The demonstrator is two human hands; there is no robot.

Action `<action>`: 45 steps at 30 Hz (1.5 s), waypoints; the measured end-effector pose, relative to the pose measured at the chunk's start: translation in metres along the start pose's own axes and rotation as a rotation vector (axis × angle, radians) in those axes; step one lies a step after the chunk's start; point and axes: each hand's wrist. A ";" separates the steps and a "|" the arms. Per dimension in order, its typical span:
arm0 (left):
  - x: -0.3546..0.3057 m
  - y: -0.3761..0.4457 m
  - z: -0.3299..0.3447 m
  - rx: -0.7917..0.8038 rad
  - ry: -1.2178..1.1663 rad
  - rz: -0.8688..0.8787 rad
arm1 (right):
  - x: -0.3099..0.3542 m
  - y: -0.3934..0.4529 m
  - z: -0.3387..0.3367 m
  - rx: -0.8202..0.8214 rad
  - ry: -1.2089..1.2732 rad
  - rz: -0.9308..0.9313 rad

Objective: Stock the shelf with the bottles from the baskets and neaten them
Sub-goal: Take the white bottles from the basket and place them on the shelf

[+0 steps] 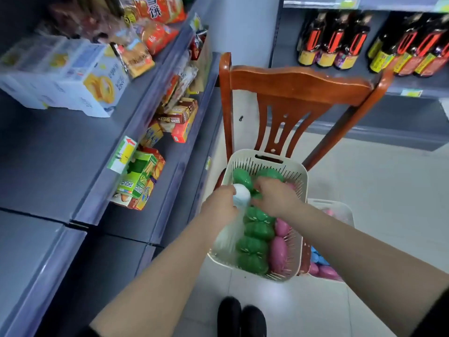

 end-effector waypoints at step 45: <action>-0.108 -0.018 -0.144 -0.328 -0.260 0.414 | -0.001 -0.027 -0.142 -0.482 0.385 -0.216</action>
Point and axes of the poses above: each hand's wrist, its own y-axis towards the middle knuckle, its own z-axis out of the palm, x = y × z, and after that the axes turned 8 degrees about -y, right-handed
